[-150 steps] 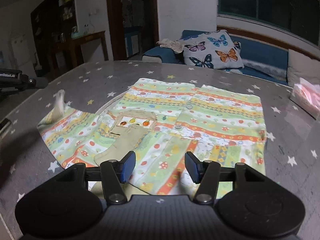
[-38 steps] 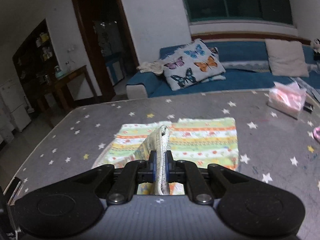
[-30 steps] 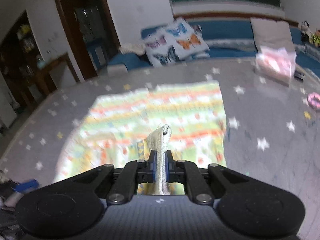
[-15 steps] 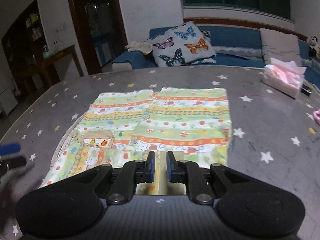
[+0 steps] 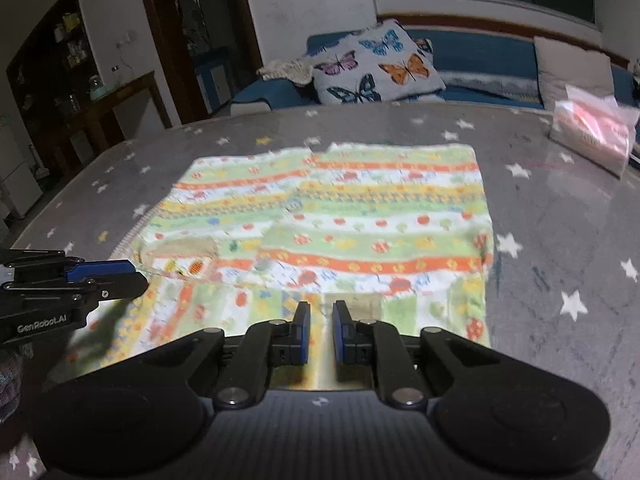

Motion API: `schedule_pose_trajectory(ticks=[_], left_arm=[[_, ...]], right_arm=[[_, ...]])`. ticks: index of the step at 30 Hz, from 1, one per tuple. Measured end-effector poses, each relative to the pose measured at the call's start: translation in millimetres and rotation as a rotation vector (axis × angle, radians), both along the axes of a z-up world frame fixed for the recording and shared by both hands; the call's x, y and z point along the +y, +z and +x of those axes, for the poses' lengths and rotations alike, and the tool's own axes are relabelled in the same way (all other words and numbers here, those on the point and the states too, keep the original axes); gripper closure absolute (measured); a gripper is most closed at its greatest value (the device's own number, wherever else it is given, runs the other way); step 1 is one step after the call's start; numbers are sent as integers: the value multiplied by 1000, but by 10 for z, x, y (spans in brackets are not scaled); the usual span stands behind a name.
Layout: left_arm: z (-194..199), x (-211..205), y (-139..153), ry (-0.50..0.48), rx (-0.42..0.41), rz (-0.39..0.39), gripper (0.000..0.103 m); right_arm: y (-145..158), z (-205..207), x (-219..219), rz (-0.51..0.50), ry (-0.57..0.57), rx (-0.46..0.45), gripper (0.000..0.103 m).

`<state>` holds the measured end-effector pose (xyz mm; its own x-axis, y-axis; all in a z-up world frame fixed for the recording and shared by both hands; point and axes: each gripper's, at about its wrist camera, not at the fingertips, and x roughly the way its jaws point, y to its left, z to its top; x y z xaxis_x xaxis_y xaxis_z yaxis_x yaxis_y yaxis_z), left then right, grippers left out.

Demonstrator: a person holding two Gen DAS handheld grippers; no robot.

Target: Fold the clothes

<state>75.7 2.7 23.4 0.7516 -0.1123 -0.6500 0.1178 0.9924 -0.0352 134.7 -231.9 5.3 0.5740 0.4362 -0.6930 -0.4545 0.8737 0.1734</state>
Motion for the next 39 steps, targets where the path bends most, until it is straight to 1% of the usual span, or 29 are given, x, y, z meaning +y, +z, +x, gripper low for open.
schedule_pose_trajectory(ticks=[3,7,11,14,17,19,21,23,24,29,33,35,36,37,39], left_arm=[[-27,47,-24,1,-6,11,87],[-66,16,78,1,-19,5,87],[-65,-177,181,-57,-44,1,86],[-19,-357,200,-98,-46,6,86],[24,-522,176,-129,-37,17,86],[23,-582,145,-143,-29,22,86],[-4,-612,129,-154,-25,25,86],[-35,-641,121,-166,-28,34,86],[-52,-655,120,-172,-32,40,86],[-90,-697,120,-189,-31,41,86],[-157,-743,136,-217,-33,51,86],[-183,-765,144,-228,-34,55,86],[-192,-773,147,-232,-33,55,86],[-200,-780,150,-235,-32,56,86],[-212,-783,159,-239,-31,58,86]], right_arm=[[37,-35,-27,1,7,-4,91],[110,-92,-21,14,31,-14,90],[93,-62,5,9,28,-14,89],[107,-2,16,22,23,-16,88],[40,65,9,3,5,-6,88],[28,53,-40,14,-3,6,88],[78,-38,-131,29,-2,3,87],[121,-126,-224,38,-2,3,79],[129,-158,-267,38,-5,8,78],[113,-300,-487,56,-31,54,76],[78,-378,-566,64,-39,72,76],[77,-392,-568,70,-38,74,79],[78,-390,-567,75,-42,77,82],[79,-384,-565,78,-46,81,92],[88,-385,-566,81,-57,87,96]])
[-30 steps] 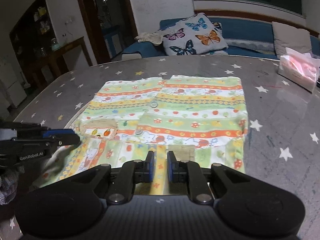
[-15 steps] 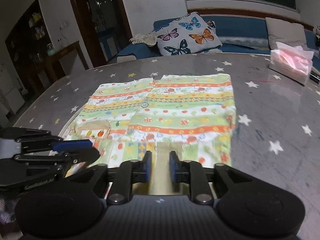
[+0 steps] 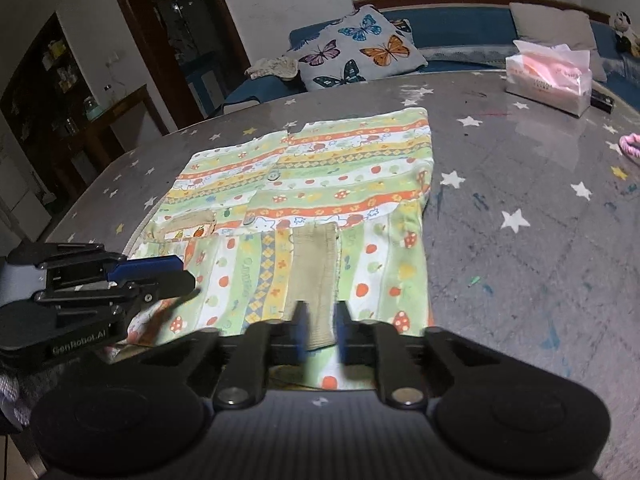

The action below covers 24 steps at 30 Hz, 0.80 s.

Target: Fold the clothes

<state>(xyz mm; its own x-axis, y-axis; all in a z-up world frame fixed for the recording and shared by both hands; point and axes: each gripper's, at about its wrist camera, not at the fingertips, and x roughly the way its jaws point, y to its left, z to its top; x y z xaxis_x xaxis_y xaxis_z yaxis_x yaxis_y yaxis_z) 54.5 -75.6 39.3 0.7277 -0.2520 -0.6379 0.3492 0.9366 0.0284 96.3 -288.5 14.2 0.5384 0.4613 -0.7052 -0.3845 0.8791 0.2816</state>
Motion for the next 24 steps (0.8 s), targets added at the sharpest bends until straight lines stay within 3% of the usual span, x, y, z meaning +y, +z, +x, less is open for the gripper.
schedule_pose_trajectory(ticks=[7,12,18,24], left_arm=[[27,29,68,-22,7,-7,86],[133,-22,21,-27,23,7,86],[185,-41,-44,-33,38,9,86],[193,-74,-104,-42,53,2,86]], right_arm=[[218,-122,-97,45,-12,-9,97],[17,-59,-76,19,-24,47,96],[181,-33,10,-1,1,-47,93],[107,225,300,14,71,-56,93]])
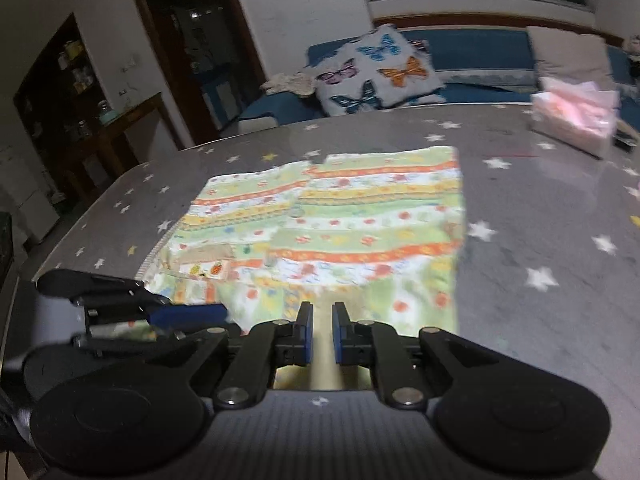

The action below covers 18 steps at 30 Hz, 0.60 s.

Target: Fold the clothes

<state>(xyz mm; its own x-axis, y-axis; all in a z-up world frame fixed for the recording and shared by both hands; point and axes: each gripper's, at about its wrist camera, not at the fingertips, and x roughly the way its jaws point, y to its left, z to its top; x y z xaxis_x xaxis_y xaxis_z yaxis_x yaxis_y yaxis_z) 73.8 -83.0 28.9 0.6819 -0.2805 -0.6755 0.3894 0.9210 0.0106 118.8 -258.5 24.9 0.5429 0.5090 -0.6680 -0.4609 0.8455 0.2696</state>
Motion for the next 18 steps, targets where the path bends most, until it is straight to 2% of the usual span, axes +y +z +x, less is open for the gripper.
schedule_pose_trajectory(ticks=[5,8,14,18], left_arm=[[-19,23,48,-7,-16,6,84],[18,30,96,-2,-37,2,84],[139,-8,-34,4,-11,29,84],[33,6,-57,-14,-34,44,83]], right_arm=[[-164,158,104,-49,-19,19,94],[-177,175,42,-37,-31,32,93],[-82,5,74,-55,42,8,92],[-84,-183,64,-105,97,1,92]])
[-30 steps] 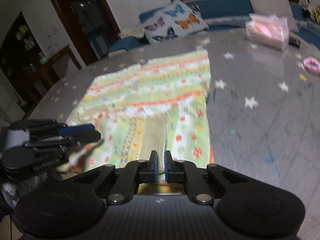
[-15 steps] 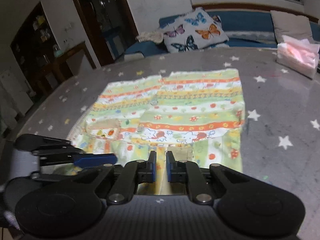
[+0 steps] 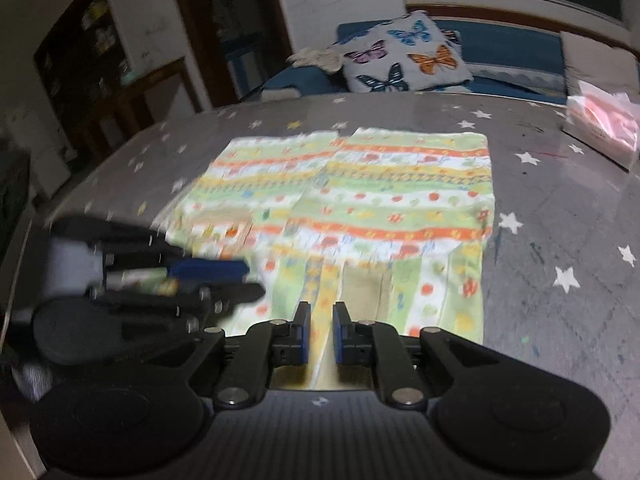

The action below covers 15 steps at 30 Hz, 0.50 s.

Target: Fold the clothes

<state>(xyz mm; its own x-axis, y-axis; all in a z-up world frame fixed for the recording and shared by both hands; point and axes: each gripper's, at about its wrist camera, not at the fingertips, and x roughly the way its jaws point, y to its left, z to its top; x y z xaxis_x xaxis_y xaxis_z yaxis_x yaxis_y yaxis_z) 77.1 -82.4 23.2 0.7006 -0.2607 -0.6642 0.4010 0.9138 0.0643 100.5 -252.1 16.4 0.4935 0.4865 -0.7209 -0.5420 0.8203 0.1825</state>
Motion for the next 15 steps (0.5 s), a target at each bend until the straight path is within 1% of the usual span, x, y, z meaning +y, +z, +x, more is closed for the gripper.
schedule_pose_trajectory(ticks=[3,7,9,11,13,15], left_arm=[[-108,17,34,-18,-8,-7,83],[-271,-20,36,-53,-14,9,82],[-355,-35,20,-66,-21,27,81],[-433,-5,23,-65,-22,29,81],[-523,49,46,-63,-25,24,80],[-616,106,70,-61,-30,31,75]], right_arm=[[9,-116,-41,-36,0,-24,92],[77,-224,-46,-29,12,-53,91],[66,-271,-11,-36,34,-53,89],[15,-311,5,-63,36,-56,87],[17,-336,-23,-64,27,-66,87],[45,-338,-89,-46,5,-70,87]])
